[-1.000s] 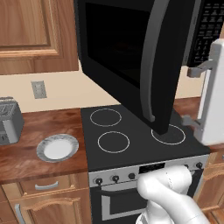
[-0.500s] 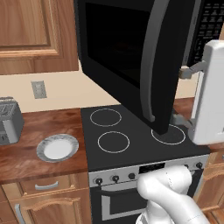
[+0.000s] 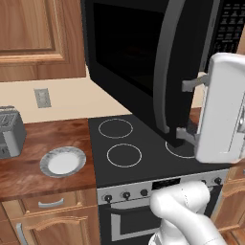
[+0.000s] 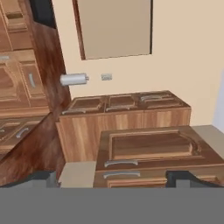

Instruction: Pick the squash from the counter and place it in the microwave. Then turn on the microwave.

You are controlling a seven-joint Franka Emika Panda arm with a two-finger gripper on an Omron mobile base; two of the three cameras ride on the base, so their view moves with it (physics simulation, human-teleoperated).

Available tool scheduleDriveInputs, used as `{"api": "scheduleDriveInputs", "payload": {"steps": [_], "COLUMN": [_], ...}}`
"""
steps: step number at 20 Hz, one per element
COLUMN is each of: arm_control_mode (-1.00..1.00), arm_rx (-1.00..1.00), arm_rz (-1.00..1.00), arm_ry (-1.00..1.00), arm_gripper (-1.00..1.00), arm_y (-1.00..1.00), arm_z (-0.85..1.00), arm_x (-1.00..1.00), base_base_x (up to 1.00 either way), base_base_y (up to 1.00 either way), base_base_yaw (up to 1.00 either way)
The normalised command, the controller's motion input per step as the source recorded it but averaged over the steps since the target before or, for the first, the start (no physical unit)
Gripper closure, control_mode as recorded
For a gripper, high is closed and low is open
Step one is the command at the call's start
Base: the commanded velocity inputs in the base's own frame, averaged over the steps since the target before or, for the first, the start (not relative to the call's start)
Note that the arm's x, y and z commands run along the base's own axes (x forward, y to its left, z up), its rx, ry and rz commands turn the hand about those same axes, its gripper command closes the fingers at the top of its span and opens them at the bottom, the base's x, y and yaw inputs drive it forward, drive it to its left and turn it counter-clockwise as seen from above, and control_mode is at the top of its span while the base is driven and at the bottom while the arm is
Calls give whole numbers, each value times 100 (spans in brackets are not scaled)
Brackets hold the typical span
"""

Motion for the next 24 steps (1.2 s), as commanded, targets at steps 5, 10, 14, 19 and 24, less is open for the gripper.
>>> {"api": "scheduleDriveInputs", "payload": {"steps": [5,10,14,19,24], "arm_control_mode": [-100,-100,-100,-100,-100], "arm_rx": [0,-1,-1,0,0], "arm_rz": [-7,-9,-14,-13,-12], "arm_ry": [-7,-4,-4,-2,-1], "arm_gripper": [-100,-100,-100,-100,-100], "arm_y": [17,9,10,11,6], "arm_z": [-10,-4,-1,0,-1], "arm_x": [22,24,18,16,16], "base_base_x": [0,0,0,0,0], "base_base_y": [0,0,0,0,0], "base_base_yaw": [0,0,0,0,0]}}
